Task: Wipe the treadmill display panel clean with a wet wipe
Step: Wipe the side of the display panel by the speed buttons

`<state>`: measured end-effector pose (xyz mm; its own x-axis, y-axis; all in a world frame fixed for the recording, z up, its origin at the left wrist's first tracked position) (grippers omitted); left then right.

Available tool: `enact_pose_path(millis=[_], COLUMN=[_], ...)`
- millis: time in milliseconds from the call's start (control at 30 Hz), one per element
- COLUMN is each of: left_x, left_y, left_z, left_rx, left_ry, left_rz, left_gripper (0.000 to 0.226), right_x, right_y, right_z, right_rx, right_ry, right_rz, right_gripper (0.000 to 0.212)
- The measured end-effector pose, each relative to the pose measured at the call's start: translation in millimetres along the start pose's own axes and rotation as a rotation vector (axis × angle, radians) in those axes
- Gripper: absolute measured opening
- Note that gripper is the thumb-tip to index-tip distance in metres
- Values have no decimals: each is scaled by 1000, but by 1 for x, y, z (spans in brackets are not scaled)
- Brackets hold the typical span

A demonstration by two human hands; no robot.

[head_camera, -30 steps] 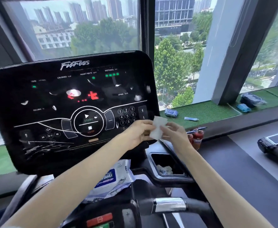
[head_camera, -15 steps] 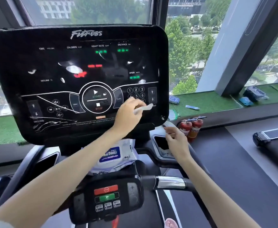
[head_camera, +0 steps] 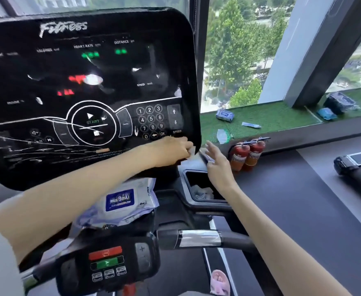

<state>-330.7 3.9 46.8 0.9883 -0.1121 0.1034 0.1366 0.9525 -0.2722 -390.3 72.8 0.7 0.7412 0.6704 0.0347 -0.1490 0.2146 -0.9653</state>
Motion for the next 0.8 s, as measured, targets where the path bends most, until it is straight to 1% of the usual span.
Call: enact_pose_path(millis=[33,67,133,167,233,267,300,367,400,433,500,533,600,633,667,733,767,800], left_x=[-1,-3,-6,-7,-6,-5,-4,-1,-2,-4,-9,-11,-14,-13,-13,-9,-5,-4], left_y=[-2,-3,-6,-4,5,5,-1,-14,-15,-10,0,0,-8,-11,-10,0,1,-1], left_z=[3,9,20,15,-4,-4,4,29,33,30,10,9,18,21,18,5,2,6], left_rx=[-2,-11,31,56,50,67,95,169,182,174,140,139,133,149,159,162,175,192], left_ry=[-6,32,126,102,-34,-42,18,225,260,211,35,26,137,160,129,-54,-116,-120], left_rz=[-8,-15,44,64,63,80,110,181,194,172,146,162,210,226,209,165,172,200], left_gripper=[26,29,32,30,28,29,32,42,43,40,31,30,31,33,33,33,34,32], right_x=[-3,-6,-11,-13,-17,-18,-20,-22,-23,-23,-25,-25,-27,-27,-27,-26,-26,-25], right_y=[2,4,5,5,5,5,4,2,0,-2,-3,-3,-4,-4,-4,-5,-6,-6], right_z=[-2,-5,-9,-10,-9,-8,-7,-4,-2,0,1,1,3,4,5,4,4,4], right_rx=[-21,-40,-75,-105,-175,-205,-225,-242,-233,-217,-207,-209,-206,-202,-196,-174,-168,-167], right_ry=[-17,-31,-47,-46,-41,-44,-49,-52,-40,-27,-12,-10,4,11,15,11,10,13], right_rz=[-2,-7,-16,-20,-48,-66,-76,-69,-57,-47,-40,-41,-33,-29,-29,-22,-15,-7], right_gripper=[74,75,73,71,69,69,69,70,71,72,73,72,71,71,71,72,73,72])
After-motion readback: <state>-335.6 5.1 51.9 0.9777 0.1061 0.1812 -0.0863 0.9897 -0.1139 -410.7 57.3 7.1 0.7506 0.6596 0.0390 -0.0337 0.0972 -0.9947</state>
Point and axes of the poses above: each hand's wrist, its own x-axis away from the middle knuckle, its own z-axis out of the back of the hand, y = z × x, the point moved 10 cm from there along -x, towards the middle knuckle, and after that the axes turned 4 degrees about y, right-handed, at the moved point
